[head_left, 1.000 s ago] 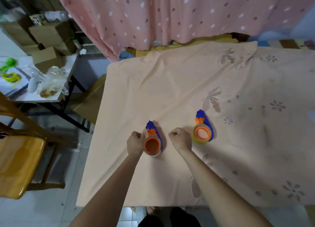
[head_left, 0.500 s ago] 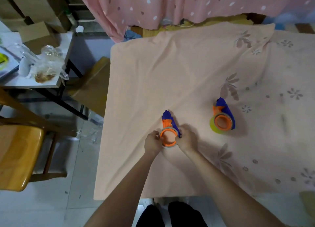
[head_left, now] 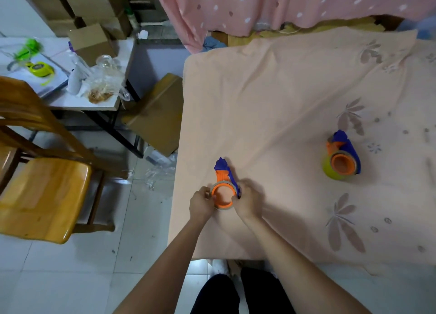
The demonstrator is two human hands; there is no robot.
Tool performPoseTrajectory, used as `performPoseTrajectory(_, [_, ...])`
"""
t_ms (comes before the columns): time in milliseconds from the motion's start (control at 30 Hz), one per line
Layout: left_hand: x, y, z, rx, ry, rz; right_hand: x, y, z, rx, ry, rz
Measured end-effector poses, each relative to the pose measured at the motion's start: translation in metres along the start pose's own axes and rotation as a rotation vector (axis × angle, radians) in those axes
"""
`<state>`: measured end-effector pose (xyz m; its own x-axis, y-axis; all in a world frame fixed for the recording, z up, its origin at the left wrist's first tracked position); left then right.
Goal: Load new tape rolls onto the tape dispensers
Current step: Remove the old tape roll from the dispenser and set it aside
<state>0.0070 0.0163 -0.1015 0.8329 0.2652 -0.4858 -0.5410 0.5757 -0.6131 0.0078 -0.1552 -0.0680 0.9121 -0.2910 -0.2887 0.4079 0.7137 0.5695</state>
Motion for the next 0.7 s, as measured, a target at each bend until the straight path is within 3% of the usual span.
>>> performPoseTrajectory(167, [-0.005,0.005,-0.001,-0.023,-0.02,-0.002,-0.004,0.0,-0.003,-0.031,0.003,0.006])
performPoseTrajectory(367, [-0.003,0.003,-0.002,0.005,0.012,0.014,0.008,-0.006,-0.004,-0.025,0.189,0.006])
performPoseTrajectory(700, [-0.004,0.001,-0.003,0.052,-0.011,0.009,0.028,-0.001,0.023,-0.468,0.154,0.184])
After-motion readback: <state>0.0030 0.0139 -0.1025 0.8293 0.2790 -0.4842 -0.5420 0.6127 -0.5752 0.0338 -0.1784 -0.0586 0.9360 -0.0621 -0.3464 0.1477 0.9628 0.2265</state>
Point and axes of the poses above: each hand's wrist, its own x-axis towards the middle knuckle, its own z-axis out of the back of the hand, y = z × x, the point moved 8 cm from there along x, towards the middle knuckle, and after that the axes turned 5 degrees about -y, right-handed, at the moved point
